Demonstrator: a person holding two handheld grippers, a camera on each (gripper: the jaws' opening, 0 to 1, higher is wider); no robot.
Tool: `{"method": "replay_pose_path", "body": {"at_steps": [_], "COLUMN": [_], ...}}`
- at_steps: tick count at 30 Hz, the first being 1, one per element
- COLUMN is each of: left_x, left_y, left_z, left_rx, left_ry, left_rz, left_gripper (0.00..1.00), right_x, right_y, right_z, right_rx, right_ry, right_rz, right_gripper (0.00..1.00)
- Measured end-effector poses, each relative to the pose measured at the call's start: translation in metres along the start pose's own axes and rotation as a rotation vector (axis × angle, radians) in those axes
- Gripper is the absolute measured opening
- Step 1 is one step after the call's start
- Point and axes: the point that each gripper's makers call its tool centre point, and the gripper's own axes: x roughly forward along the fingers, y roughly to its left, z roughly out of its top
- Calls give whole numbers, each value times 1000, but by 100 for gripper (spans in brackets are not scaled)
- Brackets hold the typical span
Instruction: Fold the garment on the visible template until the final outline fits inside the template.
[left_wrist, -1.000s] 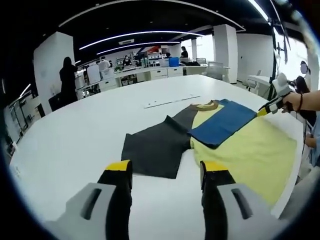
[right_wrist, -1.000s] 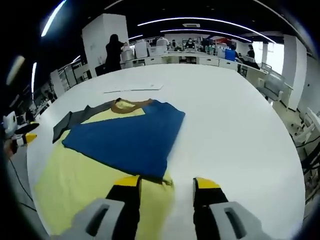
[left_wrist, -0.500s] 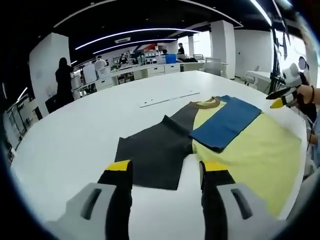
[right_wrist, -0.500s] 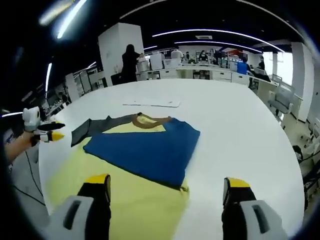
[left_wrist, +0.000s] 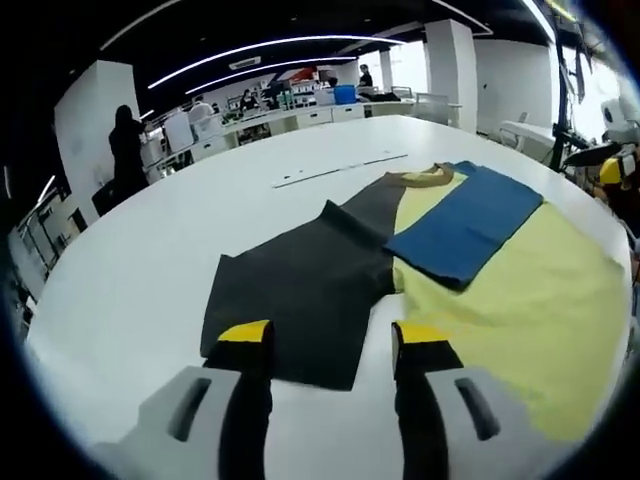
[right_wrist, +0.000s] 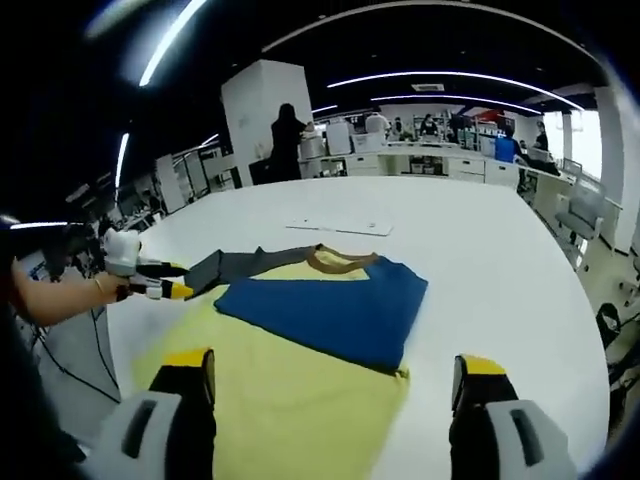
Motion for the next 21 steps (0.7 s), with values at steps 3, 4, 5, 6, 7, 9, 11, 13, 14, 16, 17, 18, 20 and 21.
{"method": "replay_pose_path", "body": {"at_steps": [3, 4, 5, 6, 7, 9, 11, 13, 14, 16, 17, 18, 20, 21], "left_x": [4, 6, 7, 9, 10, 15, 16, 19, 20, 21, 21, 21, 22, 22], "left_y": [-2, -3, -3, -4, -5, -6, -6, -6, -5, -4, -4, -4, -7, -9], "left_z": [1, 1, 1, 1, -1, -4, -2, -1, 0, 1, 1, 0, 0, -1], "left_rx": [5, 12, 16, 25, 32, 38, 24, 24, 23, 17, 9, 4, -20, -30], "left_ry": [-7, -11, -11, -7, -1, 10, -2, -10, -12, -16, -19, -16, -9, -6], "left_rz": [3, 3, 7, 12, 14, 20, 27, 39, 46, 58, 65, 67, 56, 50], "left_gripper": [42, 42, 41, 41, 41, 40, 37, 35, 33, 29, 25, 22, 12, 7], "right_x": [-6, -8, -10, -12, -13, -18, -22, -26, -28, -30, -31, -32, -34, -35], "right_y": [8, 9, 9, 9, 9, 10, 10, 10, 10, 10, 10, 10, 10, 10], "right_z": [1, 1, 2, 3, 4, 7, 11, 11, 12, 10, 9, 7, 4, 3], "right_rx": [-10, -14, -19, -20, -21, -17, -7, -6, -12, -26, -30, -30, -25, -20], "right_ry": [-5, -6, -6, -6, -8, -22, -37, -41, -43, -35, -32, -29, -28, -30], "right_rz": [11, 10, 6, 2, -2, -11, -19, -26, -35, -51, -55, -59, -67, -69], "right_gripper": [100, 100, 100, 100, 100, 100, 100, 100, 100, 99, 99, 99, 99, 99]}}
